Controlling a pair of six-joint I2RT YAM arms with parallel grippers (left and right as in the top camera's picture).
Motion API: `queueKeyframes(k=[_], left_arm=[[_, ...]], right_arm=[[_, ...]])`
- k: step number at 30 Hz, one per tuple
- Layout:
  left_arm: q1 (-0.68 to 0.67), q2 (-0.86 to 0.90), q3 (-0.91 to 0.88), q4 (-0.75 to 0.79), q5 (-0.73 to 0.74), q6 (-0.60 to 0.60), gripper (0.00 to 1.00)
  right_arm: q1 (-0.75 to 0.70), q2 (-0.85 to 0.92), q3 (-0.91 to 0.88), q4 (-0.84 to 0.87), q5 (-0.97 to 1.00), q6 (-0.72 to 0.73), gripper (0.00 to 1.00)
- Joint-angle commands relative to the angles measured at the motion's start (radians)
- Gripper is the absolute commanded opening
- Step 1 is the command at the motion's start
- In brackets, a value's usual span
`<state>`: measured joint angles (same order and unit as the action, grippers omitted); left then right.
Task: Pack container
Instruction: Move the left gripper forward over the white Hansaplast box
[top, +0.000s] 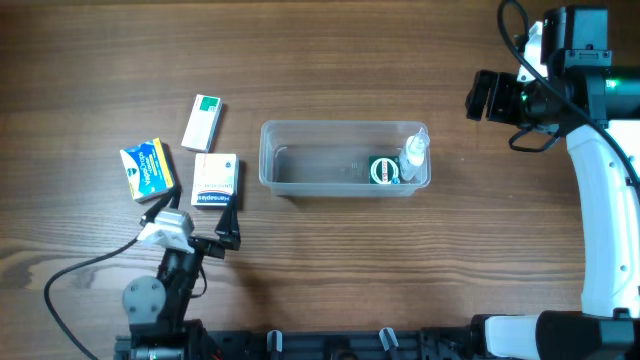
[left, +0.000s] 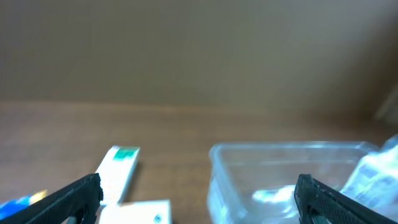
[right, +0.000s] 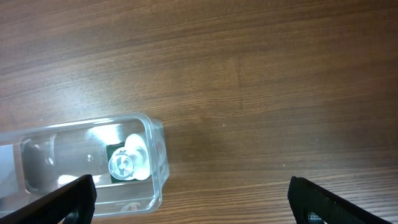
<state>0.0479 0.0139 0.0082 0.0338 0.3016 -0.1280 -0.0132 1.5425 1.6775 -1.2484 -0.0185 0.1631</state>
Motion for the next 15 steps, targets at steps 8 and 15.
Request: queueKeyframes(k=[8,15], left_arm=[[0.000,0.249,0.317,-0.297,0.064,-0.127,1.00],[0.000,0.774,0.752,-0.616,0.006,0.008,1.00]], right_arm=[[0.000,-0.008,0.017,0.006,0.002,0.004,1.00],[0.000,-0.008,0.017,0.006,0.002,0.004,1.00]])
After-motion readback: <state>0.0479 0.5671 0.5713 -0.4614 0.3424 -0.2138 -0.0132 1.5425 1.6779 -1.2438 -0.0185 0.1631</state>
